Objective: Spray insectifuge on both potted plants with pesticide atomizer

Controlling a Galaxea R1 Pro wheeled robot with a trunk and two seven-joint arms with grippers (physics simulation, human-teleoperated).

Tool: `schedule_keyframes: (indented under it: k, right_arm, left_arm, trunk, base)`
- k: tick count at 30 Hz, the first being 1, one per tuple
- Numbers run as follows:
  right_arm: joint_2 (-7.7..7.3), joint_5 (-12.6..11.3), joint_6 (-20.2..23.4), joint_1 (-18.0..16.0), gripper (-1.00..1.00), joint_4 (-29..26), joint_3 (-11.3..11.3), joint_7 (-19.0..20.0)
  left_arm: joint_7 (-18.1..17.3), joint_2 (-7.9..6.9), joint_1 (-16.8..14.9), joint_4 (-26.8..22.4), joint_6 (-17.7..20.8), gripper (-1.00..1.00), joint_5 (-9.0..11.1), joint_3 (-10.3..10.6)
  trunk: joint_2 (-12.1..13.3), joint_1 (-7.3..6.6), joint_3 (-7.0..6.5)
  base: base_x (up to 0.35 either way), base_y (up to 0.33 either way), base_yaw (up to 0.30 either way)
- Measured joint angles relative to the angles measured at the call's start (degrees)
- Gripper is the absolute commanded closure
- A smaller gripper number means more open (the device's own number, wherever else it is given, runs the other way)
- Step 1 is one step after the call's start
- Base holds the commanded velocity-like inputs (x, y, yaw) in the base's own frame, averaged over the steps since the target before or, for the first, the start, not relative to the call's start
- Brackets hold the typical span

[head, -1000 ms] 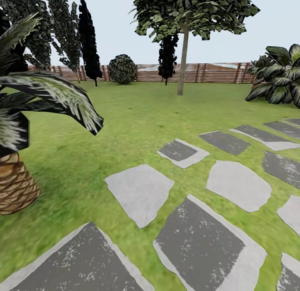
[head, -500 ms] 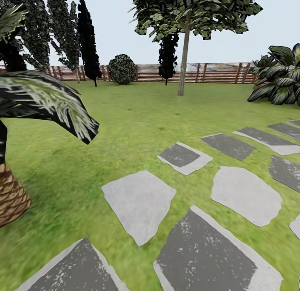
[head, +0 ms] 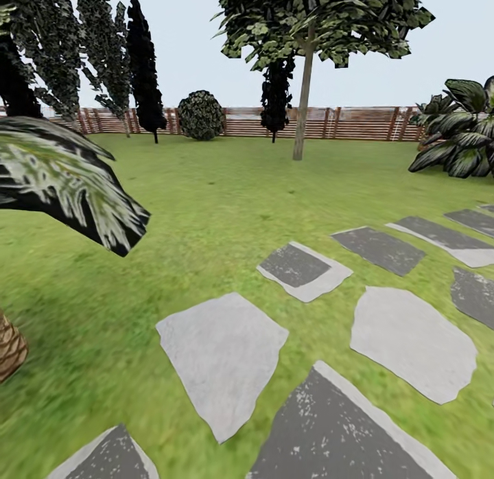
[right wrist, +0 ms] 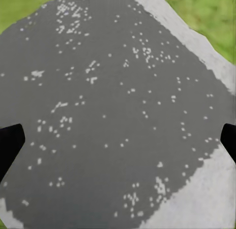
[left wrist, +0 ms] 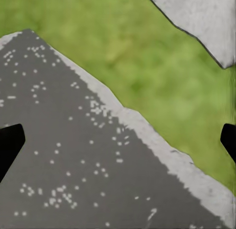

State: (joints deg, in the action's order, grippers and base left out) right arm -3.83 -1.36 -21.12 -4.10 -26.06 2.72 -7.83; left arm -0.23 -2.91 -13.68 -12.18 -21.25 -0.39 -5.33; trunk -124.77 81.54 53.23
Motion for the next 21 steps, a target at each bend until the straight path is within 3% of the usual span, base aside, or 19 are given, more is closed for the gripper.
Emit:
schedule_keyframes:
  k: [21]
  right_arm:
    - [0.00,0.00,0.00,0.00,-1.00,0.00,0.06,0.06]
  left_arm:
    - [0.02,0.00,0.01,0.00,0.00,-1.00,0.00,0.00]
  trunk:
    - [0.00,0.00,0.00]
  base:
    - [0.339,-0.132,0.000]
